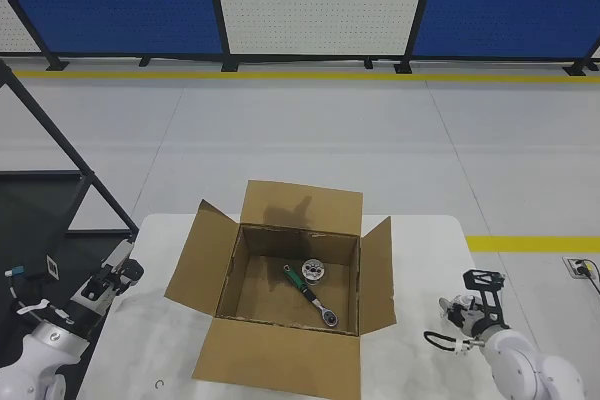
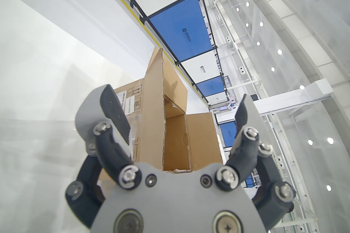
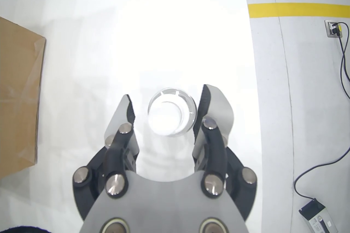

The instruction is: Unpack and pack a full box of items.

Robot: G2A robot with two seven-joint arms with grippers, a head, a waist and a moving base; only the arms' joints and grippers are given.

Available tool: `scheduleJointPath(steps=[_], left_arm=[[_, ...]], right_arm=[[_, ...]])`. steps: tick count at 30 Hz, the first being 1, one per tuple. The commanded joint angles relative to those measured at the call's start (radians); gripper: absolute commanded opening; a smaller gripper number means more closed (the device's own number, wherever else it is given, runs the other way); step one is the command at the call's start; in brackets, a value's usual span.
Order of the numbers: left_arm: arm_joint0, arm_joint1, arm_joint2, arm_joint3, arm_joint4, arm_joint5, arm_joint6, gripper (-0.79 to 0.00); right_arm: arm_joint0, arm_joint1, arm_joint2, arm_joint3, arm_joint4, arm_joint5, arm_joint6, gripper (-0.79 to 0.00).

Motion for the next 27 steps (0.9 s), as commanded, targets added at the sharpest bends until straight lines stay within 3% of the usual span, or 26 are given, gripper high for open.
scheduleJointPath(steps=[1, 13, 20, 27], left_arm=[[0.000, 0.000, 0.000, 0.000, 0.000, 0.000, 0.000, 0.000], [0.000, 0.000, 0.000, 0.000, 0.000, 0.000, 0.000, 0.000], [0.000, 0.000, 0.000, 0.000, 0.000, 0.000, 0.000, 0.000], [0.002, 0.000, 0.000, 0.000, 0.000, 0.000, 0.007, 0.000]], right_arm=[[-0.005, 0.001, 0.000, -0.022, -0.003, 0.006, -0.002, -0.785], [-0.021, 0.003, -0.054, -0.359, -0.079, 0.059, 0.040, -0.785], [0.111, -0.003, -0.180, -0.490, -0.104, 0.068, 0.153, -0.785], [0.301, -0.020, -0.347, -0.443, -0.086, 0.057, 0.200, -0.785]])
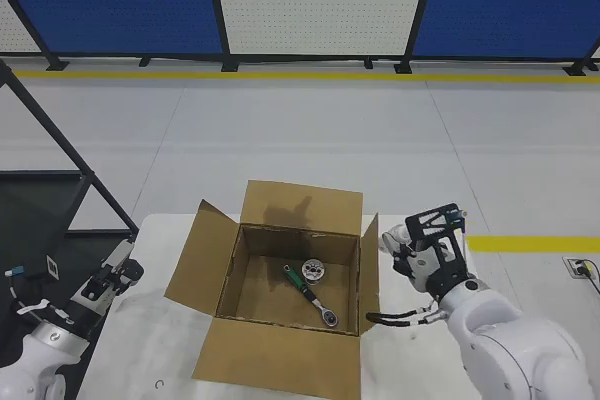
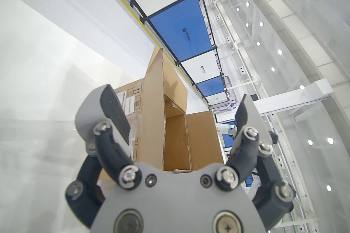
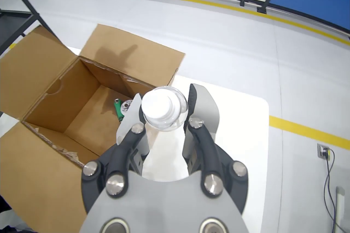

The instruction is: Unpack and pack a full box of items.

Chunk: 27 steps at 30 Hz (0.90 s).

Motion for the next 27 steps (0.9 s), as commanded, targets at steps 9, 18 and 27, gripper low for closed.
scheduleJointPath(steps=[9, 18, 27], left_arm=[[0.031, -0.001, -0.032, 0.003, -0.023, -0.009, 0.044, 0.000], [0.035, 0.000, -0.043, 0.011, -0.030, -0.017, 0.043, 0.000], [0.022, 0.003, -0.051, 0.025, -0.031, -0.012, 0.041, 0.000]], right_arm=[[0.212, -0.039, -0.220, 0.114, -0.042, 0.074, -0.021, -0.785], [0.295, -0.061, -0.319, 0.209, 0.032, -0.037, 0.021, -0.785], [0.474, -0.130, -0.503, 0.553, 0.202, -0.083, -0.001, -0.785]])
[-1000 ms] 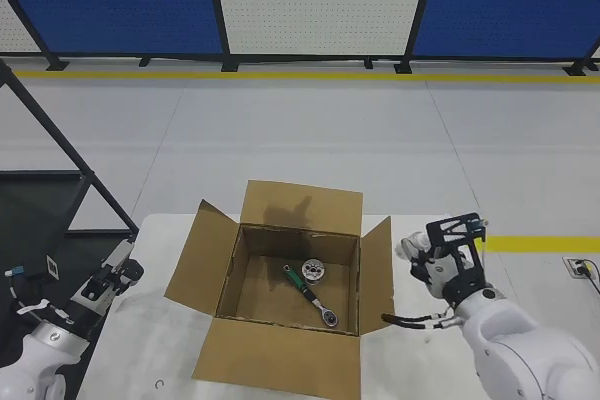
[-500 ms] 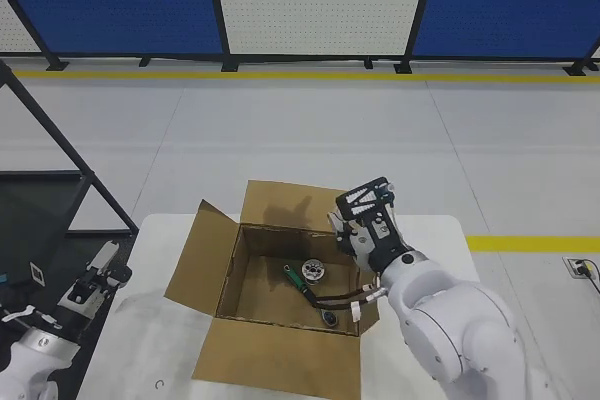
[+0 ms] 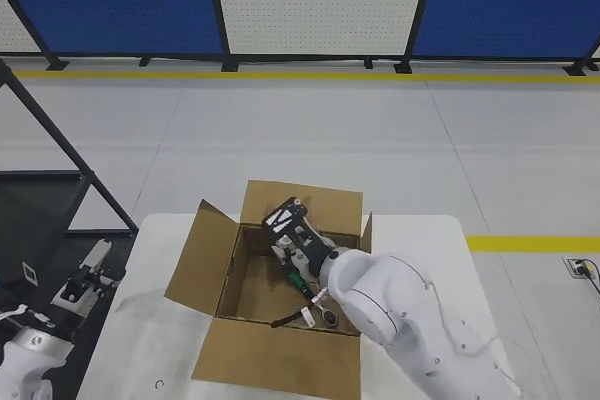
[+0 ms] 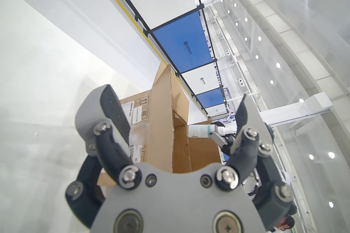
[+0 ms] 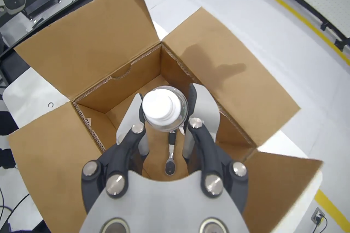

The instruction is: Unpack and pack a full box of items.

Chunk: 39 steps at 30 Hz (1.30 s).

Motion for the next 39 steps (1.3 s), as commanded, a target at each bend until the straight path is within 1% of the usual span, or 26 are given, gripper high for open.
scheduleJointPath(steps=[1, 4, 10, 22, 25, 27, 30, 35, 39], left_arm=[[-0.001, 0.000, -0.001, 0.001, 0.000, 0.001, 0.003, 0.000], [-0.001, 0.001, -0.004, 0.004, -0.004, 0.005, 0.006, 0.000], [-0.001, 0.002, -0.007, 0.007, -0.005, 0.011, 0.010, 0.000], [-0.001, 0.002, -0.007, 0.007, -0.005, 0.011, 0.010, 0.000], [-0.001, 0.002, -0.007, 0.007, -0.005, 0.011, 0.010, 0.000], [0.003, 0.001, -0.004, 0.002, -0.006, 0.008, 0.016, 0.000], [0.010, 0.001, -0.003, -0.003, -0.003, 0.006, 0.020, 0.000], [0.016, 0.001, -0.002, -0.006, 0.005, 0.013, 0.028, 0.000], [0.015, 0.001, 0.000, -0.006, 0.010, 0.021, 0.033, 0.000]], right_arm=[[0.040, -0.018, -0.039, 0.091, 0.038, -0.007, -0.016, -0.785], [0.090, -0.046, -0.085, 0.209, 0.122, -0.044, -0.033, -0.785], [0.158, -0.096, -0.164, 0.392, 0.183, -0.077, -0.053, -0.785], [0.162, -0.098, -0.168, 0.400, 0.184, -0.080, -0.048, -0.785], [0.134, -0.098, -0.173, 0.428, 0.157, -0.081, -0.088, -0.785], [0.128, -0.106, -0.190, 0.448, 0.126, -0.053, -0.113, -0.785], [0.132, -0.121, -0.211, 0.505, 0.112, -0.061, -0.157, -0.785], [0.155, -0.154, -0.235, 0.602, 0.133, -0.092, -0.213, -0.785], [0.170, -0.173, -0.237, 0.637, 0.158, -0.139, -0.255, -0.785]])
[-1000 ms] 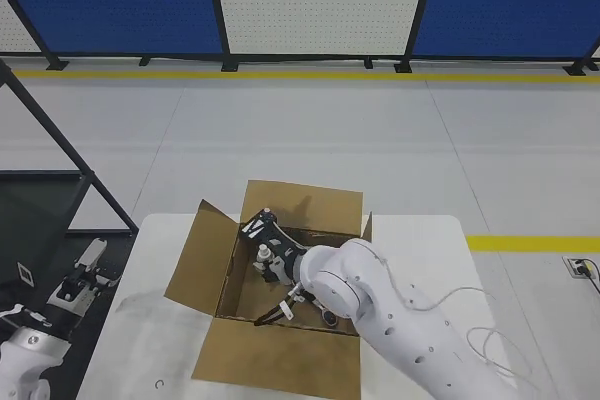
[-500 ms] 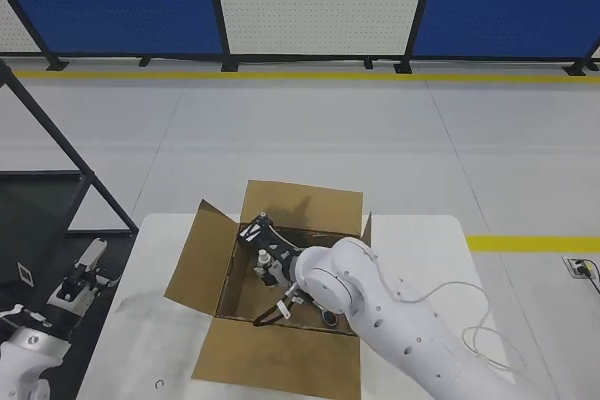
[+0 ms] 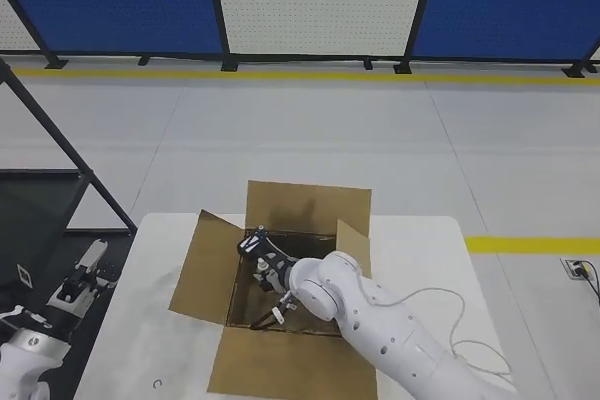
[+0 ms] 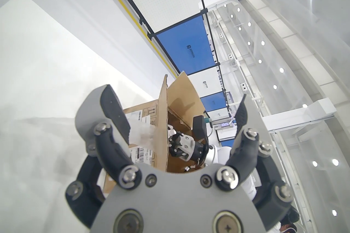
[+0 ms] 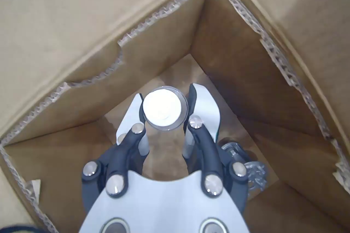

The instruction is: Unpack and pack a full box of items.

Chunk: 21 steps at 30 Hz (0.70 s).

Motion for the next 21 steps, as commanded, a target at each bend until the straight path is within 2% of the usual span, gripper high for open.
scheduleJointPath(steps=[1, 10, 21], left_arm=[[-0.002, 0.000, 0.003, 0.000, 0.001, 0.003, 0.001, 0.000], [-0.013, 0.000, 0.020, -0.002, 0.008, 0.010, 0.005, 0.000], [-0.025, 0.001, 0.036, -0.004, 0.016, 0.011, 0.003, 0.000]], right_arm=[[0.005, -0.004, 0.004, 0.007, 0.003, -0.016, -0.013, -0.785], [-0.014, -0.003, 0.029, -0.070, -0.060, 0.001, -0.002, -0.785], [-0.149, 0.052, 0.136, -0.391, -0.233, 0.085, 0.125, -0.785]])
